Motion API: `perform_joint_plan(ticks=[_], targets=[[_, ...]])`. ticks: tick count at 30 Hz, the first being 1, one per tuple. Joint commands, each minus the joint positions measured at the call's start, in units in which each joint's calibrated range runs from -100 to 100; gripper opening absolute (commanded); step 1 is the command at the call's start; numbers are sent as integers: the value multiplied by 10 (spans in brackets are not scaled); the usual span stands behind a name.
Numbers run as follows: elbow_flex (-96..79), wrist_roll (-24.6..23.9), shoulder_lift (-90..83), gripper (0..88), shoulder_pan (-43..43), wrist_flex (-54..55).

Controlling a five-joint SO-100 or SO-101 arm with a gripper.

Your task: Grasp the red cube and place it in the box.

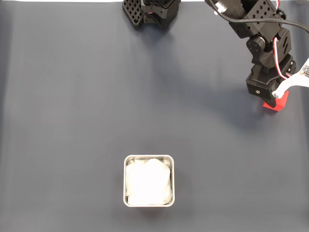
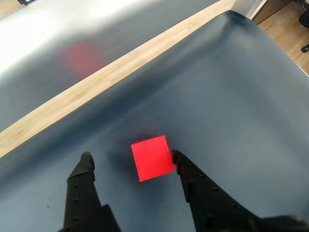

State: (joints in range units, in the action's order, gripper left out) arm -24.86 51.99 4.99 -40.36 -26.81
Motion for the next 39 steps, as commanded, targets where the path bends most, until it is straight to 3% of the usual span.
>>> perform_joint_plan(ticks=[1,39], targets=[[4,6,-37,358,-1,-2],[-8,21,7,338,3,27]])
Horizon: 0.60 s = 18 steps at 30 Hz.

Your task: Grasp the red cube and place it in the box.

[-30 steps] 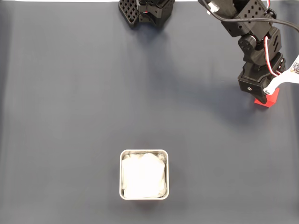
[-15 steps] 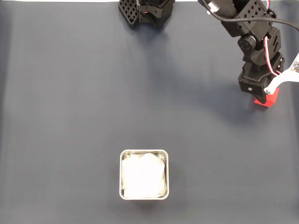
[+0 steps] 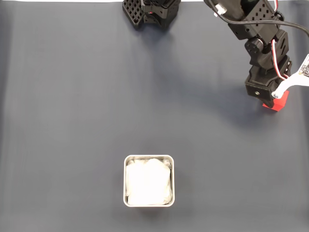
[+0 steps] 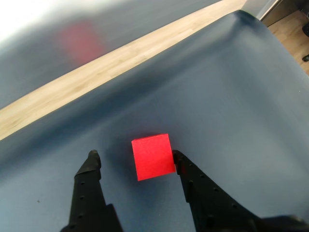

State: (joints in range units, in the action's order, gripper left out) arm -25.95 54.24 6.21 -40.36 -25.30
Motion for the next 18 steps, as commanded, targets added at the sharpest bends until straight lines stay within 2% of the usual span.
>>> perform_joint_plan(ticks=[1,18], targets=[[3,-1,-5,335,4,14],[3,17,2,118,13,31]])
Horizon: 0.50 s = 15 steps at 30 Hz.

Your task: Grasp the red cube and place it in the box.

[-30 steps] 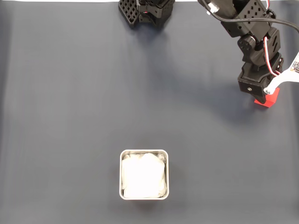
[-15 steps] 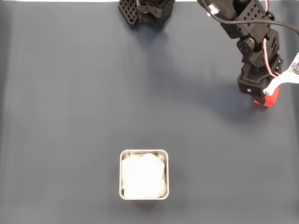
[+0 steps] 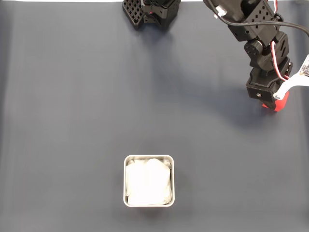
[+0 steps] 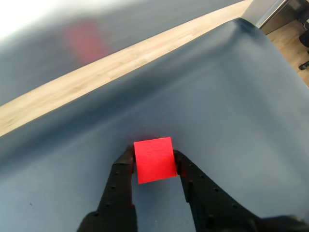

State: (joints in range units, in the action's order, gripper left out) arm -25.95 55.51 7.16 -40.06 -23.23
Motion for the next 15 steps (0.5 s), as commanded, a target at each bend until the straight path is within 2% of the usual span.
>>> perform_joint_plan(ticks=[1,15], targets=[[3,5,-8,110,10,9],[3,8,-9,75,7,6]])
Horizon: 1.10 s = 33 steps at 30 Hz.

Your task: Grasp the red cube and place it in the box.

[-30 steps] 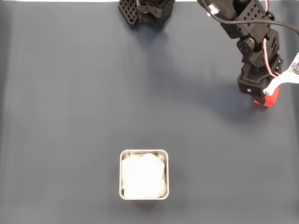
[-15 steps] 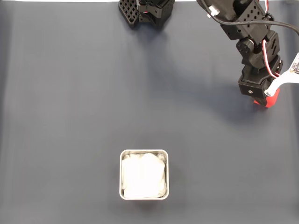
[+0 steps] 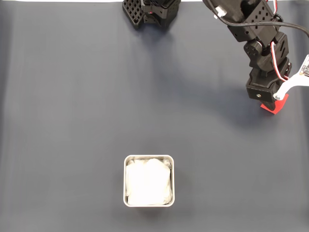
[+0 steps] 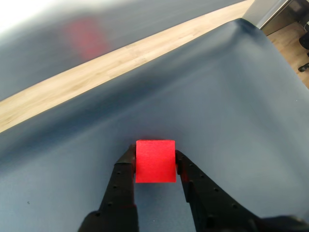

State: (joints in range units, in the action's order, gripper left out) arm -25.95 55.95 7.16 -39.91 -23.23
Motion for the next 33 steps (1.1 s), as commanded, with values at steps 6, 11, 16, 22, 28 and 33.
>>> perform_joint_plan(ticks=[6,11,16,22,28,33], targets=[[3,4,-12,73,6,5],[3,0,-24,71,6,-1],[12,-8,-54,68,11,-24],[14,-14,-107,63,23,-48],[15,-19,-161,62,38,-78],[40,-22,-187,62,55,-109]])
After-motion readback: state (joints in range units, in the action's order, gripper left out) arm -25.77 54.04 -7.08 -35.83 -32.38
